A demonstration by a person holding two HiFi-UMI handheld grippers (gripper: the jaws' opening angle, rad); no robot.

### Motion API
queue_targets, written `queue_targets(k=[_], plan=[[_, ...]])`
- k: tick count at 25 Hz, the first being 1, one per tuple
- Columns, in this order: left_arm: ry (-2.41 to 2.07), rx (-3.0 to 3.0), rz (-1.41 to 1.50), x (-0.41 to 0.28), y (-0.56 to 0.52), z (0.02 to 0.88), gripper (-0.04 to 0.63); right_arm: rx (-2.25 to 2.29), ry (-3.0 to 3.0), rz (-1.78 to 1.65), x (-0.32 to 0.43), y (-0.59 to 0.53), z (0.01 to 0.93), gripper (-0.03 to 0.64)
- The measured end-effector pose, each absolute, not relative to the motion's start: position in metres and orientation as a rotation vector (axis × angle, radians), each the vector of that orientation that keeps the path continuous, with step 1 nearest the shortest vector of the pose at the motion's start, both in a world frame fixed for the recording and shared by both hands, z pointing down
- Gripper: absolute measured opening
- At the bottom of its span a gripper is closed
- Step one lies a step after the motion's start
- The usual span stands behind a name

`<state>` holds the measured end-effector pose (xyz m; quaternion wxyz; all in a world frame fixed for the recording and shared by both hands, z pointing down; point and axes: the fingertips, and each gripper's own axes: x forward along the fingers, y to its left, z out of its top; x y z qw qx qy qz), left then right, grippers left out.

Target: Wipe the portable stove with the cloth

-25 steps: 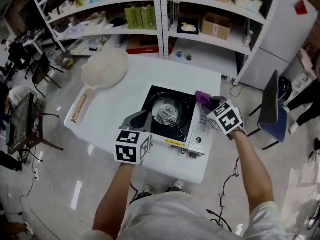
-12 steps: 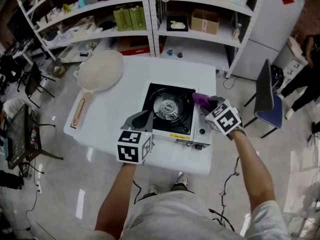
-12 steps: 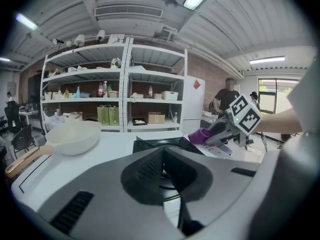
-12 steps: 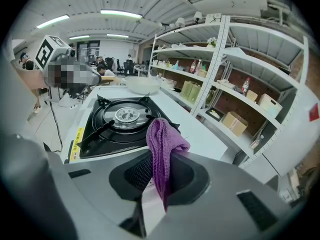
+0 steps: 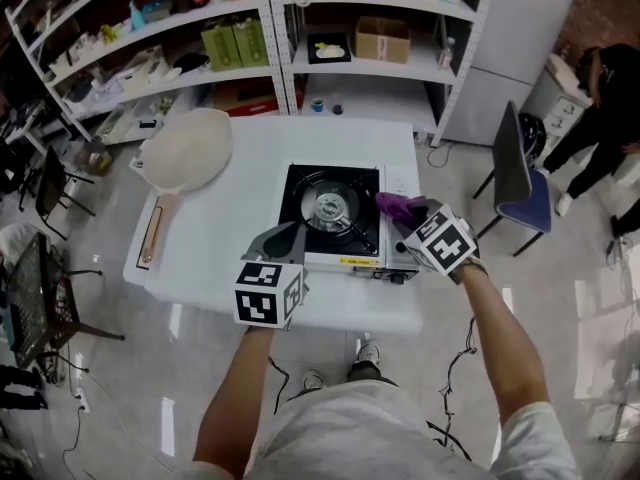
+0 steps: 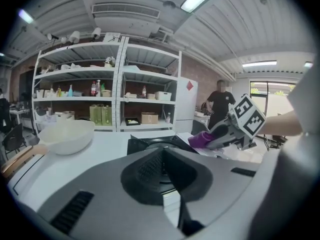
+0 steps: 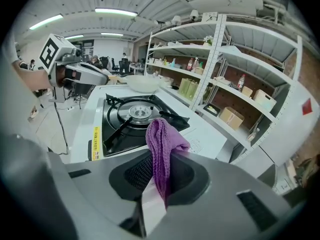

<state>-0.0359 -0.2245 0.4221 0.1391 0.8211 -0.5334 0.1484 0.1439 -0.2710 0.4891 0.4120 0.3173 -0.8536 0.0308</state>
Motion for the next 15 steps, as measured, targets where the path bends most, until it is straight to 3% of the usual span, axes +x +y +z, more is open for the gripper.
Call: queue_targets(k=[15], plan=[[-1.458,2.444,0.421,-0.043,-0.203,0.418,0.005,0.86,-2.109,0.107,0.144,-0.217,0.488,0.063]])
